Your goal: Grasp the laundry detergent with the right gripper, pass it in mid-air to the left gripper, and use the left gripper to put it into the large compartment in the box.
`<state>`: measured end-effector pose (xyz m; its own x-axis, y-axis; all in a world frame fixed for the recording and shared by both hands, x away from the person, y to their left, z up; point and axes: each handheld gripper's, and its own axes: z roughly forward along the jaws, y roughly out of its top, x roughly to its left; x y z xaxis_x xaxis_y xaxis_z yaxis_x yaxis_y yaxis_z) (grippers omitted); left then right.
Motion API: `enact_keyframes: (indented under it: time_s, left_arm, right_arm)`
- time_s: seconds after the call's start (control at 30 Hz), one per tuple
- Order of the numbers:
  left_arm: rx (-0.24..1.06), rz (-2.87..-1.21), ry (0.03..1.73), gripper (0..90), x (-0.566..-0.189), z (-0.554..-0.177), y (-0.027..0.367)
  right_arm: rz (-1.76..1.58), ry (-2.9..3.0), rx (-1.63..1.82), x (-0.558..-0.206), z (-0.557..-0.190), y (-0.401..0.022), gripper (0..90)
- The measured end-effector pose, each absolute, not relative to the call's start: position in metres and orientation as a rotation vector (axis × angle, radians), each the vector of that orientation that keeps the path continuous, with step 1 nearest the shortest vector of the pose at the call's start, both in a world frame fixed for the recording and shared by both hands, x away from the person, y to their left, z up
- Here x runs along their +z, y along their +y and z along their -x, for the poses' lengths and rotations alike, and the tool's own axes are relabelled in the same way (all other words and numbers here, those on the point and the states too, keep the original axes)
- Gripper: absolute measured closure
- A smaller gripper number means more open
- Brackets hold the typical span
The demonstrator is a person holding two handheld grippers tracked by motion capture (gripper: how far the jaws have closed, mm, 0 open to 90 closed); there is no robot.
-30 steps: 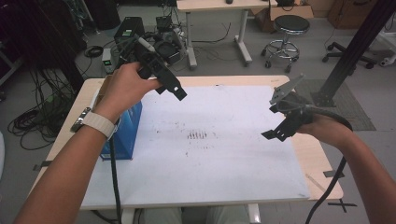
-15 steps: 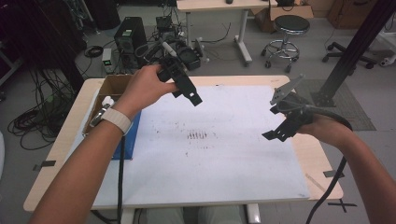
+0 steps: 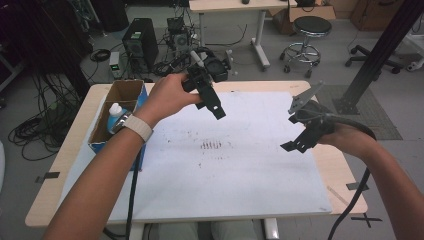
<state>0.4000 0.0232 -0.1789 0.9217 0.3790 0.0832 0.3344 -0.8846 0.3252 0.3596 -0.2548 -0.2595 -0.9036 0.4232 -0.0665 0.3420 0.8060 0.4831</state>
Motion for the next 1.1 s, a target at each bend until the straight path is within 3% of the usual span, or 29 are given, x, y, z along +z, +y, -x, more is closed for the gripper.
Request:
enact_keyframes:
  time_s: [1.1]
  left_arm:
    - [0.200, -2.799, 0.511, 6.8, -0.196, -0.397, 0.010]
  right_arm:
    - [-0.591, 2.825, 0.703, -0.263, -0.350, -0.257, 4.0]
